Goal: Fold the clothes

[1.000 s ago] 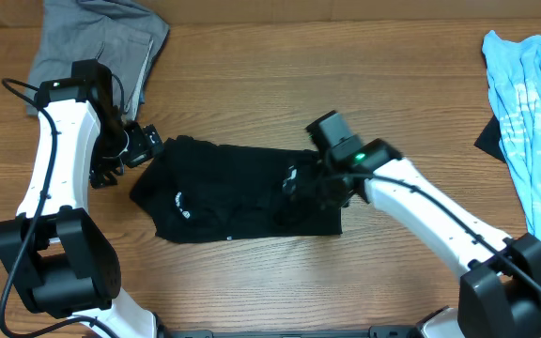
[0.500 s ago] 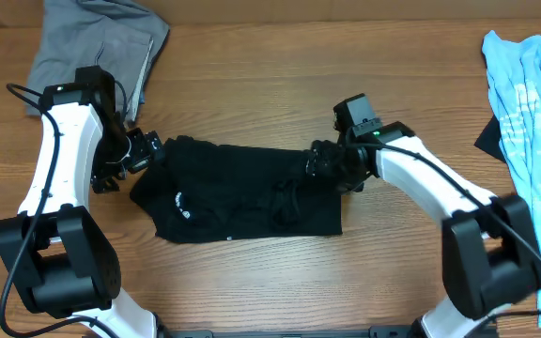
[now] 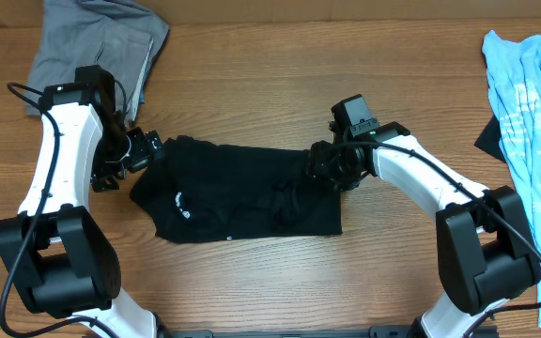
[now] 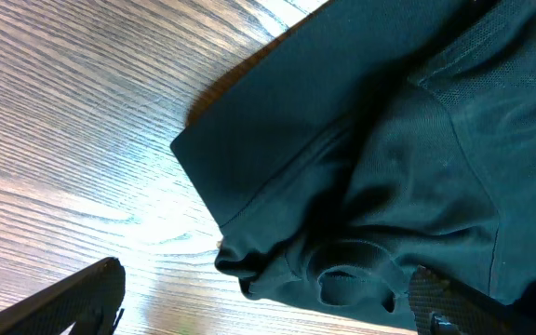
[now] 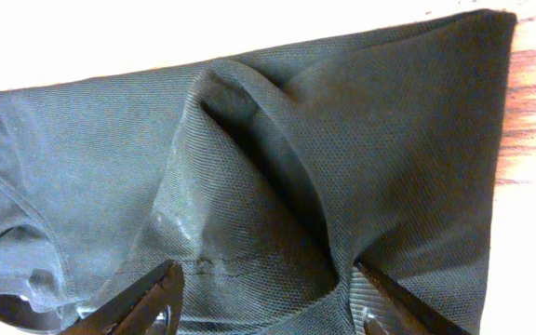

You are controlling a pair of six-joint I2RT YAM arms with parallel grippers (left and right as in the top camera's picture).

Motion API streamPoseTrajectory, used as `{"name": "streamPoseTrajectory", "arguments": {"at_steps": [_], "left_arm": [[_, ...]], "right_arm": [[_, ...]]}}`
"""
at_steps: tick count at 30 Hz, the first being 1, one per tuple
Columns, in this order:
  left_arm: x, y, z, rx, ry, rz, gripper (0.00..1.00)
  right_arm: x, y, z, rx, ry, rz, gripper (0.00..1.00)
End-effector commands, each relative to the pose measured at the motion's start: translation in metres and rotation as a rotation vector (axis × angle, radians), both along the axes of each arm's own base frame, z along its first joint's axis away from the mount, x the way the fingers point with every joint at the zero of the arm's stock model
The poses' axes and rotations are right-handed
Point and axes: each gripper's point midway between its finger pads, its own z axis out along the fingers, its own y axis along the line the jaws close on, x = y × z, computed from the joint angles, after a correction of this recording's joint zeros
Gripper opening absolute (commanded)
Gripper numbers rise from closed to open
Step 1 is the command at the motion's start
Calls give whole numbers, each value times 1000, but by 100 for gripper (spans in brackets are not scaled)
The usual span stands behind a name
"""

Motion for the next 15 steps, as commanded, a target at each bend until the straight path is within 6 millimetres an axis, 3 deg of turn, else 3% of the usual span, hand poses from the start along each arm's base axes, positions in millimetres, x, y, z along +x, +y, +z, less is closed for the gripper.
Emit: {"name": "streamPoseTrajectory", "arguments": {"at_steps": [1,7,15], "left_arm": [[-2,-4,-4,-10,12,-26,100],[0,-3,-4,-9,5,-26,100],[2,-3,-4,-8,-1,-26,100]], "right_arm": [[6,2,7,-5,-20,-1,61],[0,15,11,2,-16,34,61],[2,12,9,-30,-33,37,60]]}}
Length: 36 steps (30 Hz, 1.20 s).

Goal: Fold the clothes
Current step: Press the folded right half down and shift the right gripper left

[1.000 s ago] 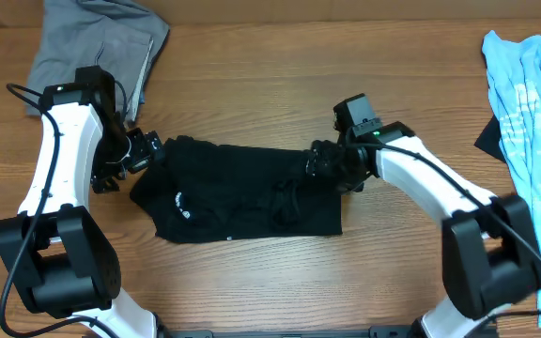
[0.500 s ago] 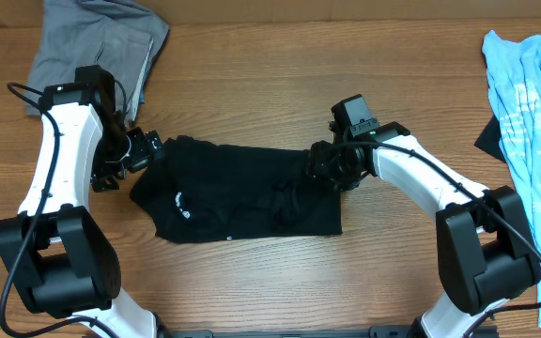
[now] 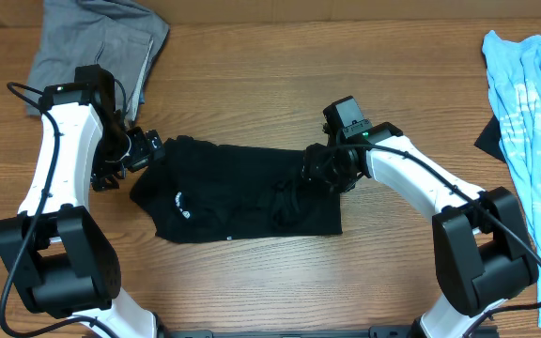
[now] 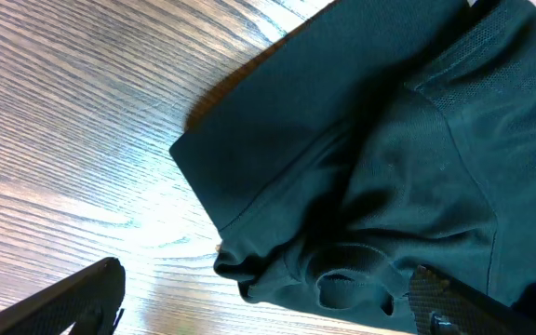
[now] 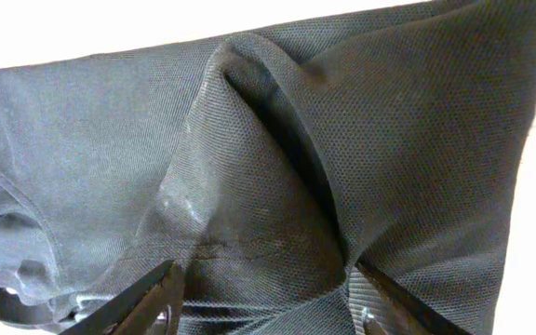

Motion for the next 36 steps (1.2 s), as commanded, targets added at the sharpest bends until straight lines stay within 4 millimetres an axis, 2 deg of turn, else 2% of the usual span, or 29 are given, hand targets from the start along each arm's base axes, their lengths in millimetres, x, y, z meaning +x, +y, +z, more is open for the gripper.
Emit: {"name": "streamPoseTrajectory", "arguments": {"at_steps": [1,3,6,9,13,15,18,23,30,32,36], "left_arm": [[0,-3,-4,-8,3,-26,100],[1,-3,-4,-8,1,-26,100],[1,-3,-4,-8,2,-26,100],[1,-3,-4,-8,1,-26,100],[1,-3,-4,-7,0,-26,100],[1,-3,-4,-7,1,-26,100],[1,-3,-4,-8,1,-27,100],[0,-3,-5,-9,6,-30,100],[-1,-4,-5,-9,7,-30,100],[0,-3,-5,-9,6,-30,100],[0,-3,-5,-8,5,-30,100]], "right_arm": [[8,4,8,-1,-32,11,60],[7,5,7,-8,-36,15,60],[16,-20,4,-142,-70,-18,61],[22,-34,17,-210,-70,-41,60],[30,-26,41,-201,-93,-25,62],[29,-19,44,-175,-91,-12,62],[20,-7,42,-124,-58,15,62],[19,-7,33,-126,-51,12,62],[11,0,3,-101,33,26,61],[10,-1,-4,-108,50,27,57],[12,2,-5,-93,43,29,50]]}}
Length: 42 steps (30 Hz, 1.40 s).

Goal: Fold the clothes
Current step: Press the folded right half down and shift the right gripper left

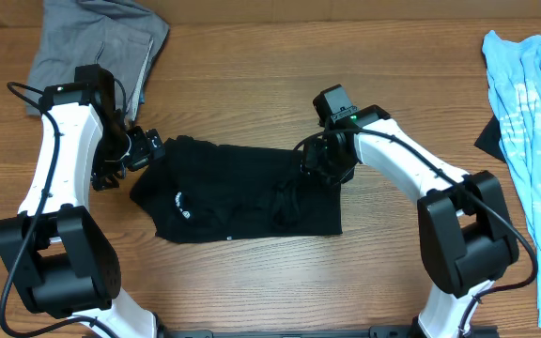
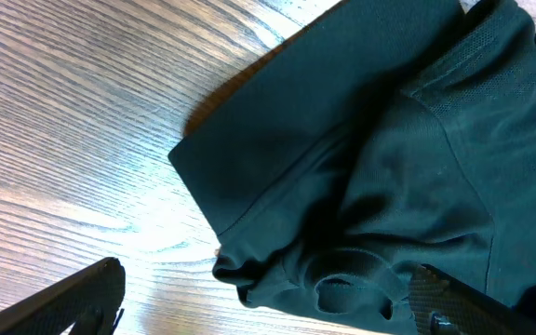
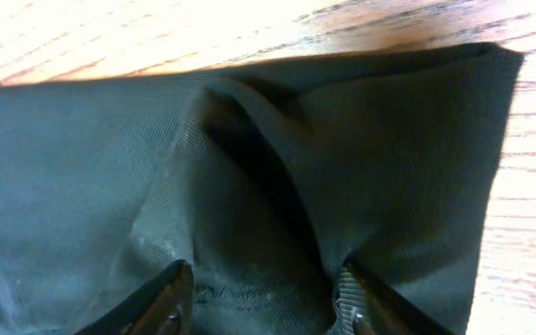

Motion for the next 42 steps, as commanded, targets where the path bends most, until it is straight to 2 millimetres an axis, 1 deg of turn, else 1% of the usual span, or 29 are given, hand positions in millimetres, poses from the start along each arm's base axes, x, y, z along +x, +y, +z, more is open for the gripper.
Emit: {"name": "streamPoseTrajectory", "arguments": {"at_steps": [1,3,6,8,9,14,15,18,21,24,26,27,28,29,31,32,33,34,36,37,38,41,42], "left_arm": [[-3,-4,-5,-10,15,-30,100],[-3,-4,-5,-10,15,-30,100],[-2,-4,-5,-9,11,-30,100],[-1,-4,-5,-9,10,-30,100],[-1,-4,-5,-9,10,-30,100],[-1,-4,-5,-9,8,-29,100],[-1,-4,-5,-8,7,-29,100],[-1,-4,-5,-8,7,-29,100],[-1,-4,-5,-9,8,-30,100],[-1,-3,-5,-8,7,-30,100],[0,-3,-5,-8,6,-30,100],[0,-3,-5,-8,6,-29,100],[0,-3,-5,-8,6,-30,100],[0,-3,-5,-8,6,-30,100],[0,-3,-5,-7,6,-30,100],[0,-3,-5,-5,7,-30,100],[-1,-3,-5,-5,7,-30,100],[-1,-3,-5,-5,7,-30,100],[-1,-3,-5,-5,7,-30,100],[-1,-3,-5,-5,7,-30,100],[0,-3,-5,-4,7,-30,100],[0,-3,-5,-4,4,-30,100],[0,-3,-5,-4,4,-30,100]], "right_arm": [[0,6,2,23,-7,9,48],[0,6,2,22,-7,9,40],[0,6,2,23,-7,9,22],[1,7,3,27,-6,10,14],[0,8,4,38,-3,11,12],[0,25,13,132,10,30,11],[0,36,18,198,13,44,11],[1,57,30,319,16,55,10],[5,70,34,348,4,30,11],[4,95,41,387,-24,30,12],[0,120,48,424,-50,49,14],[-2,132,50,435,-63,52,21],[-4,141,52,437,-79,57,37],[-6,149,53,435,-103,71,51],[-8,155,53,423,-125,89,91],[-8,155,53,421,-130,95,95],[-5,149,54,406,-141,118,100],[-1,139,56,387,-131,112,100],[4,104,68,314,-86,122,100],[4,97,71,298,-73,127,100],[3,83,79,272,-53,141,100],[-2,68,90,246,-36,197,100],[-3,66,92,251,-28,205,100]]}}
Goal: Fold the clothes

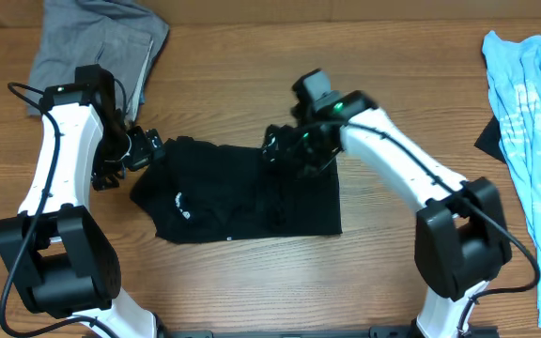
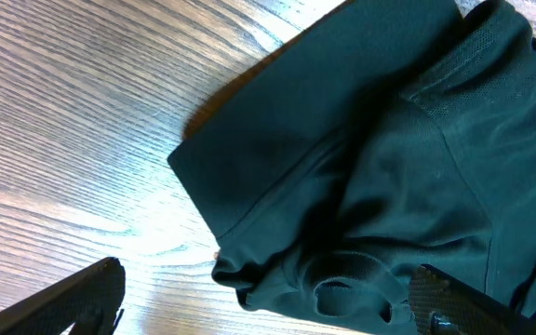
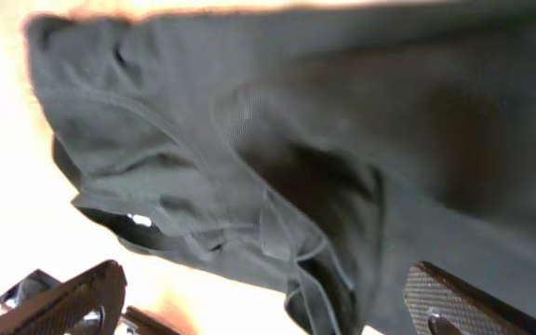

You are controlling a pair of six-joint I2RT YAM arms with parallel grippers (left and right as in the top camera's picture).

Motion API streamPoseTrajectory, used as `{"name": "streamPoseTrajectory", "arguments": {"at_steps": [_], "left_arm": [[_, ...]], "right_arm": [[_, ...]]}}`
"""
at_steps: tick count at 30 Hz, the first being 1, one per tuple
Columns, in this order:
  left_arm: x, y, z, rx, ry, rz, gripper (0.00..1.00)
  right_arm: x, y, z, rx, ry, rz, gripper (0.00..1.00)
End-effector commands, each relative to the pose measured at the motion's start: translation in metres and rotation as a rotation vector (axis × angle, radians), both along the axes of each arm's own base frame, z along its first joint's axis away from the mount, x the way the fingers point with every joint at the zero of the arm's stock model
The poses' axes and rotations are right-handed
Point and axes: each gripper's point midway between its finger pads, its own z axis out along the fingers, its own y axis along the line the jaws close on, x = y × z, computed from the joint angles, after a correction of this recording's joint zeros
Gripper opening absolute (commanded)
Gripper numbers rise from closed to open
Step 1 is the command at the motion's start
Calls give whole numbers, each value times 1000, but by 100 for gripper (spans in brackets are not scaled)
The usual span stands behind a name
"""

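A black shirt (image 1: 224, 197) lies crumpled on the wooden table (image 1: 252, 75), roughly rectangular, with a small white mark near its left end. My left gripper (image 1: 148, 150) stands open at the shirt's upper left corner. In the left wrist view its fingers (image 2: 63, 298) straddle a bunched fold of the shirt (image 2: 389, 158). My right gripper (image 1: 285, 145) hovers over the middle of the shirt's far edge. It is open, fingers (image 3: 463, 302) wide apart above wrinkled cloth (image 3: 296, 121) with nothing held.
A grey garment (image 1: 97, 42) lies at the back left corner. A light blue shirt (image 1: 533, 103) lies along the right edge, with a dark piece (image 1: 488, 139) poking out beside it.
My right gripper has moved left from the shirt's upper right corner to the middle of its far edge. Its fingers are wider apart now and no ridge of cloth sits between them. The left arm has not moved.
My right gripper stood at the shirt's upper right corner with its fingers round a raised ridge of cloth, creeping slightly left from moment to moment. Now it is open over the shirt's middle. My left gripper stayed open at the upper left corner throughout.
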Motion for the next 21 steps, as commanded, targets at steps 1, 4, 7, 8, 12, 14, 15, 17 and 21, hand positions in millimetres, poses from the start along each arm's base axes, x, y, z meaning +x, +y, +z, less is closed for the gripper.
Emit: {"name": "streamPoseTrajectory", "arguments": {"at_steps": [1,4,7,8,12,14,15,17,21], "left_arm": [[-1,-3,-5,-5,9,-30,100],[-2,-3,-4,-6,13,-30,100],[-2,-3,-4,-6,14,-30,100],[-2,-3,-4,-6,14,-30,100],[-2,-3,-4,-6,15,-30,100],[-2,-3,-4,-7,15,-30,100],[-3,-3,-4,-7,19,-30,100],[-4,-4,-4,-8,21,-30,100],[-4,-3,-4,-7,21,-30,100]], "right_arm": [[-2,1,26,42,-65,123,100],[-18,-13,17,-33,-2,129,100],[-32,-22,4,-108,37,141,98],[-37,-20,0,-112,47,150,95],[-61,-6,-29,-122,78,185,81],[-70,6,-42,-102,82,180,79],[-76,14,-50,-95,90,166,78],[-79,19,-54,-90,86,168,76],[-85,28,-53,-80,85,187,55]]}}
